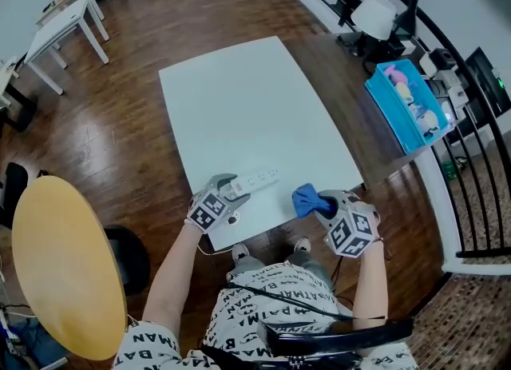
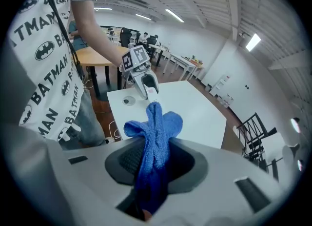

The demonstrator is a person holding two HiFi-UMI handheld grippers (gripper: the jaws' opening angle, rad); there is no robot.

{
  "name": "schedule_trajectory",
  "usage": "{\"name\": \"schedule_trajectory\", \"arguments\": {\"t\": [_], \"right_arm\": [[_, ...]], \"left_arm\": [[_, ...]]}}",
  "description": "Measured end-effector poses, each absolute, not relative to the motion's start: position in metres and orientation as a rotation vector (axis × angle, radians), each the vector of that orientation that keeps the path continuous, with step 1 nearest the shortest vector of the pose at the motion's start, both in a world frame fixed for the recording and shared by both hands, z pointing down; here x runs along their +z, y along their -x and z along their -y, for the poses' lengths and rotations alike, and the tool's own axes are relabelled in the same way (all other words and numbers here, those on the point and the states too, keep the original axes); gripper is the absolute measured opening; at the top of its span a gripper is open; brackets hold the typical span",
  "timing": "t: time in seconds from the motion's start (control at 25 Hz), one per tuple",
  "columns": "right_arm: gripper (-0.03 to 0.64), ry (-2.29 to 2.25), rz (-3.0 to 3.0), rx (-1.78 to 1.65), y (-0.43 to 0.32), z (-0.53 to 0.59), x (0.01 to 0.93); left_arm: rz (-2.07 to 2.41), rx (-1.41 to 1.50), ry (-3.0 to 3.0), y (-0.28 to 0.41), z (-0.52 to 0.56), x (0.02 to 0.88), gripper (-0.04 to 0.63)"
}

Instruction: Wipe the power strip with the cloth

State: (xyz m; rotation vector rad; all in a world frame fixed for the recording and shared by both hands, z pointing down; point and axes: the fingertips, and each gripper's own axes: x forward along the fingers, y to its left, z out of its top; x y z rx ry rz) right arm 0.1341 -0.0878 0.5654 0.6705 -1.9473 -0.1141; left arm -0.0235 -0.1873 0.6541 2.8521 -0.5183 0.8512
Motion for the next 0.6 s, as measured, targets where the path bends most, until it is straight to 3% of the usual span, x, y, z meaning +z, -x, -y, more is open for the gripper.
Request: {"name": "schedule_trajectory", "arguments": {"t": [0.6], "right_arm": [[0.12, -0.927, 1.951, 0.096, -0.143, 0.102, 0.569]], "left_arm": [[0.39, 1.195, -2.816, 0.029, 0.192, 0.712, 0.279]]}}
